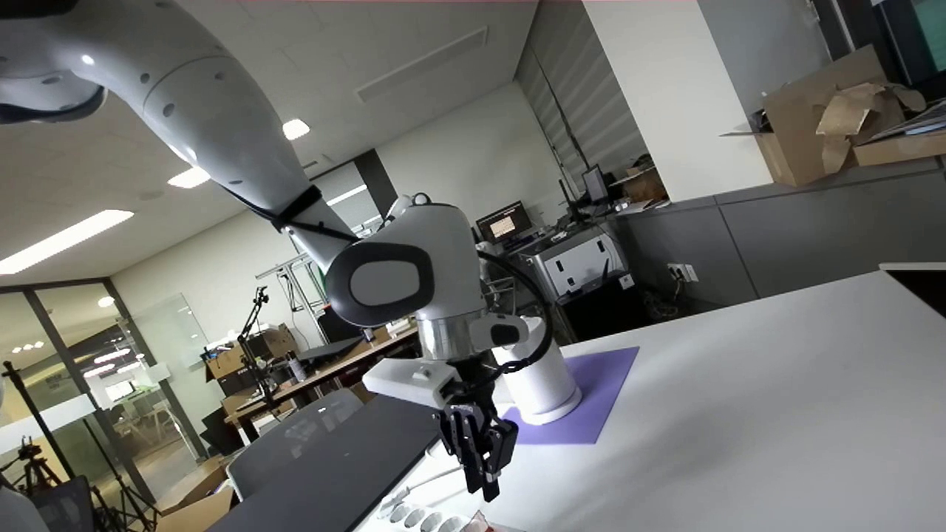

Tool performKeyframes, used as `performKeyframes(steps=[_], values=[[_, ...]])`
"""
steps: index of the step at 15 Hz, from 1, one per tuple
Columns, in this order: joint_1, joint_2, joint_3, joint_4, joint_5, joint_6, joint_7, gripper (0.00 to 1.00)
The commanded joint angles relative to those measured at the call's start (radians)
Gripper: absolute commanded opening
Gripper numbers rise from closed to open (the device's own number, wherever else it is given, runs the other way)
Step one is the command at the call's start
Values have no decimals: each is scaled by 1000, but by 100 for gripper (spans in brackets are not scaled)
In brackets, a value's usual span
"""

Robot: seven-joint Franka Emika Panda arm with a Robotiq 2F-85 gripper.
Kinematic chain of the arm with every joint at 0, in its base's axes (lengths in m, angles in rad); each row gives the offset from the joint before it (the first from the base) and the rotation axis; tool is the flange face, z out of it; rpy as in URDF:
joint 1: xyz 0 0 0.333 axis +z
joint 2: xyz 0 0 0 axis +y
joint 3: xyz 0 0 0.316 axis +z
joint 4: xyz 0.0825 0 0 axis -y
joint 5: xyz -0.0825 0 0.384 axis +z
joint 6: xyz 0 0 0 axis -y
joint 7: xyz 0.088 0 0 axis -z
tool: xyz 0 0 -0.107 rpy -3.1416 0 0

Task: Press the main switch on the adapter cord

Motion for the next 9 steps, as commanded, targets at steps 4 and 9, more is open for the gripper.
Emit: performKeyframes(steps=[4, 9], values=[[57, -164, -48, -225, -37, 242, 74, 80], [158, -146, -156, -258, -212, 351, 252, 100]])
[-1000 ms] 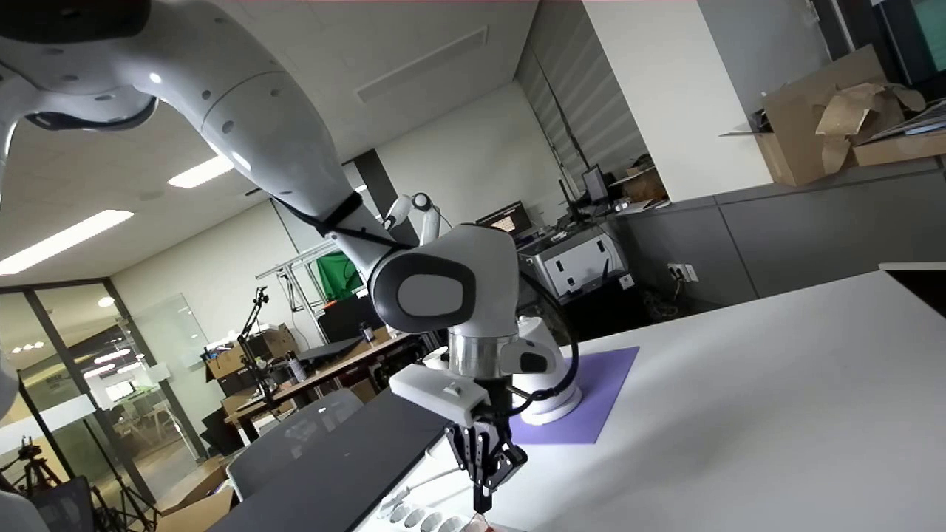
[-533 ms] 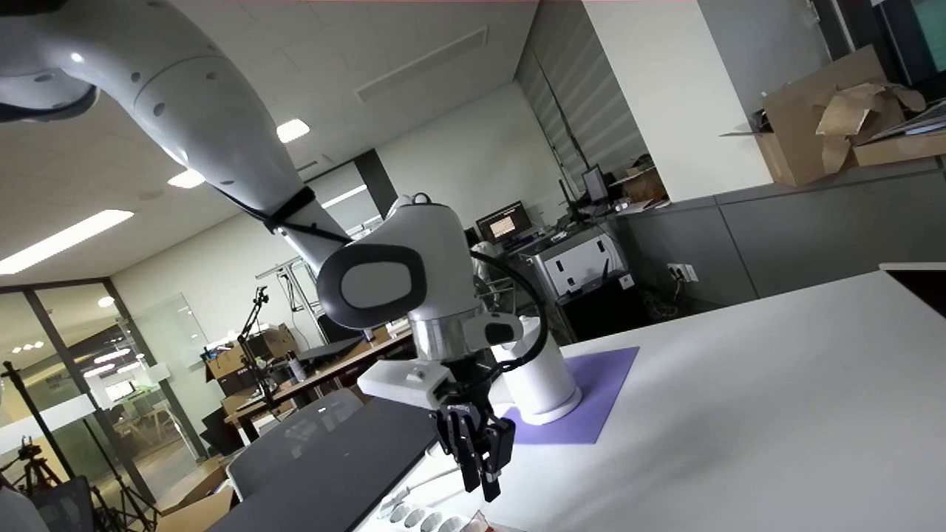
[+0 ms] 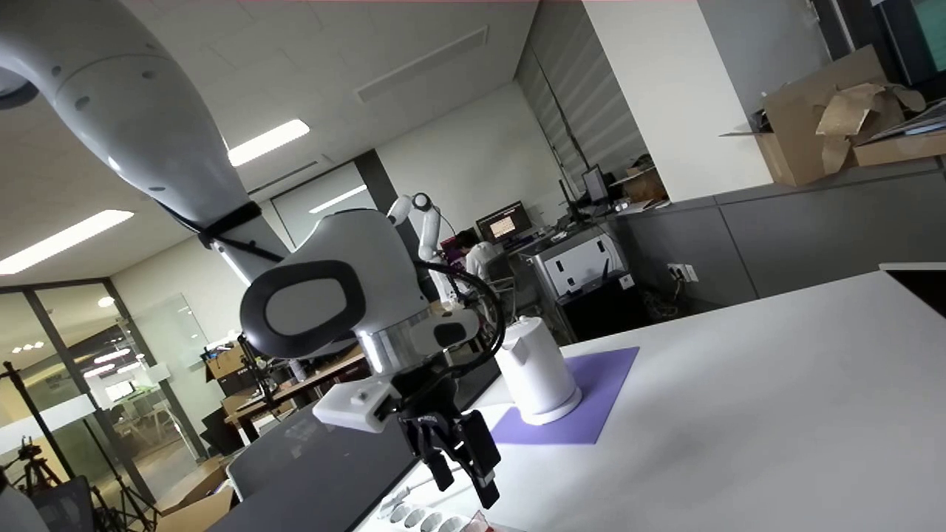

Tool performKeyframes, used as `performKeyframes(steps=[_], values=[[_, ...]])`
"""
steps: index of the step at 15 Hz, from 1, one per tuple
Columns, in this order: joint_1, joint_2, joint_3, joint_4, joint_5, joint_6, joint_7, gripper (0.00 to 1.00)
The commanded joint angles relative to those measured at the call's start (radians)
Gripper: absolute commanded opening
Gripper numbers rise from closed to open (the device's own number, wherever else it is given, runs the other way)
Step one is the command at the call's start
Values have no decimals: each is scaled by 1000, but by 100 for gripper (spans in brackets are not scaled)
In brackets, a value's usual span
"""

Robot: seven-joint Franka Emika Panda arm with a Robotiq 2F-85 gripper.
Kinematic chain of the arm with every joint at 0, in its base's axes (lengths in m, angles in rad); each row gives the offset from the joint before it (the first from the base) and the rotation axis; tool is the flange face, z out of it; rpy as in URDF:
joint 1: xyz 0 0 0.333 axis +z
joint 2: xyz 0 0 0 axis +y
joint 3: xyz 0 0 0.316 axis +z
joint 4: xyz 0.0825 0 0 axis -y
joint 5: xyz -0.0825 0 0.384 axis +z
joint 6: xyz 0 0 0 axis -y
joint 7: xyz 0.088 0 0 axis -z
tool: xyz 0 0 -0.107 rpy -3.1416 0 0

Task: Press the main switch on the adapter cord

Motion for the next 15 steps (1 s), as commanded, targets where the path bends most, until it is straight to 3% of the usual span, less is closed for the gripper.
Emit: performKeyframes(steps=[1, 2, 3, 5, 15], values=[[150, 14, -163, -9, -200, 51, 218, 100], [59, 1, -66, -7, -109, 26, 100, 100], [86, 4, -101, -5, -171, 29, 160, 100], [117, 12, -131, -5, -191, 38, 183, 100], [122, 15, -137, -4, -193, 40, 188, 100]])
